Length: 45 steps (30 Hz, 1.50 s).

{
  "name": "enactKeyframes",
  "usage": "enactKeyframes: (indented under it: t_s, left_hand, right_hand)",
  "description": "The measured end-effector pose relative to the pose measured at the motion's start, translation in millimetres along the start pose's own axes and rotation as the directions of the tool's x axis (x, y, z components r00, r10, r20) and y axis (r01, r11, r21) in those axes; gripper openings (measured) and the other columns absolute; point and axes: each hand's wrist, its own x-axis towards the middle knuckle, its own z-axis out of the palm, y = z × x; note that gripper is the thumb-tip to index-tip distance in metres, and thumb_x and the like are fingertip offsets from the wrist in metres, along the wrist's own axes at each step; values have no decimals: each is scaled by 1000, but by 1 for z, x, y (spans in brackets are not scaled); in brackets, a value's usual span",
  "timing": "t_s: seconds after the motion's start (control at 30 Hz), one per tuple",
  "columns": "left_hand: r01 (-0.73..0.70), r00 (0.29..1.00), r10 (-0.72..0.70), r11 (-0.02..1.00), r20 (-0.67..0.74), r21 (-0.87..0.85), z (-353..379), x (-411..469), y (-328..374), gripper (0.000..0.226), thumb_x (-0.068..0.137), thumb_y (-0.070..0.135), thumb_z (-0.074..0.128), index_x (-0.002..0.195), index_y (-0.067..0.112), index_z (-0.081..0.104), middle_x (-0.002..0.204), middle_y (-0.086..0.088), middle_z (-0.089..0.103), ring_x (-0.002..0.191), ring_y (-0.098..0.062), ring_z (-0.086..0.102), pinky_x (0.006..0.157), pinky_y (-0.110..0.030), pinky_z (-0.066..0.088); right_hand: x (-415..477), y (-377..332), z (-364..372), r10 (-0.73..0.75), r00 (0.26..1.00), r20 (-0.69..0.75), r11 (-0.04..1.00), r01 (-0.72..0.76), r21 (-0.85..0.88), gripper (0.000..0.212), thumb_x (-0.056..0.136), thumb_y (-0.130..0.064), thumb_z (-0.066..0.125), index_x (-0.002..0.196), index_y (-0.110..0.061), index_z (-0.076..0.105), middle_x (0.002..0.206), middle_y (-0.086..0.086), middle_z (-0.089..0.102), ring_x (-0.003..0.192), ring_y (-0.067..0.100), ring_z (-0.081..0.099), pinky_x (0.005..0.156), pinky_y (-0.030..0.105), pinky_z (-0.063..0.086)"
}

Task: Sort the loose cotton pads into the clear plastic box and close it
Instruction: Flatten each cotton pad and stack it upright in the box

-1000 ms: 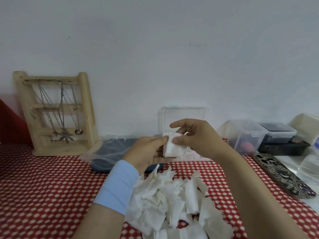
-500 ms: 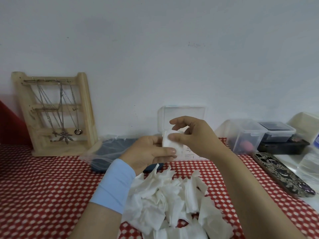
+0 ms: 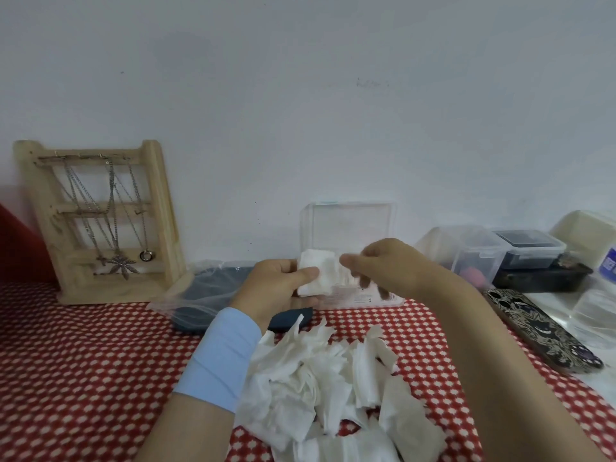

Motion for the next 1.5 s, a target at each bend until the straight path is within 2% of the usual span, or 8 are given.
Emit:
enactKeyframes:
  t_s: [0.23, 0.43, 0.63, 0.83, 0.97, 1.13, 1.3, 1.5]
  left_hand:
    - [-10, 997, 11, 1000, -78, 22, -3, 5, -4, 22, 88, 12, 76, 107, 4, 69, 107, -10, 76, 95, -22, 76, 71, -26, 62]
    - [-22, 993, 28, 998, -111, 50, -4, 8, -6, 16, 89, 12, 75, 103, 7, 69, 107, -9, 74, 93, -22, 76, 71, -27, 62]
    - [-51, 983, 63, 996, -170, 72, -8, 9, -6, 3, 92, 12, 71, 91, 12, 69, 105, -10, 74, 94, -26, 75, 68, -26, 62]
    - [-67, 974, 84, 994, -210, 85, -14, 10, -4, 7, 93, 11, 70, 88, 14, 67, 109, -11, 72, 96, -28, 73, 66, -26, 62]
    - [-69, 971, 91, 992, -219, 108, -16, 12, -5, 4, 93, 11, 70, 93, 12, 66, 111, -11, 71, 97, -29, 73, 71, -29, 63]
    - [-64, 975, 86, 991, -203, 114, -15, 12, -5, 3, 93, 11, 69, 94, 11, 66, 109, -10, 71, 96, -28, 73, 69, -28, 63]
    - [-63, 978, 88, 990, -191, 129, -13, 12, -6, 8, 93, 12, 69, 87, 16, 67, 106, -7, 72, 95, -25, 73, 68, -27, 62]
    - [-57, 966, 92, 988, -242, 146, -15, 13, -6, 11, 94, 14, 67, 83, 16, 67, 105, -6, 71, 98, -25, 71, 71, -31, 63]
  right_hand:
    - [0, 15, 11, 259, 889, 377, 899, -79, -431, 45, 84, -38, 78, 124, -19, 69, 87, -4, 77, 55, 6, 67, 54, 19, 51]
    - [1, 15, 3, 102, 944, 313, 940, 12, -342, 18, 92, -24, 67, 103, -32, 79, 112, -9, 73, 94, 10, 67, 86, 25, 53]
    - [0, 9, 9, -19, 977, 215, 997, 1, 81, 16, 97, -27, 66, 104, -18, 77, 97, -7, 76, 80, 11, 75, 73, 23, 60]
    - [17, 14, 43, 7, 990, 139, 985, 17, -172, 31, 92, 1, 60, 102, -25, 74, 112, -2, 70, 89, 15, 69, 87, 26, 59]
    - [14, 3, 45, -76, 988, 135, 997, 79, -18, 27, 96, -14, 51, 101, -28, 73, 108, -9, 70, 97, 10, 66, 92, 30, 55]
    - [13, 10, 57, -44, 954, 296, 936, 143, -321, 35, 85, -24, 77, 121, -24, 74, 117, -7, 70, 105, 15, 64, 101, 30, 51]
    - [22, 15, 61, -47, 984, 172, 924, 108, -368, 38, 89, -3, 68, 121, -21, 74, 119, -3, 71, 101, 16, 65, 97, 25, 53]
    - [15, 5, 30, -86, 992, -96, 975, 64, -213, 20, 96, -22, 66, 114, -23, 76, 109, -6, 73, 78, 4, 60, 79, 16, 47]
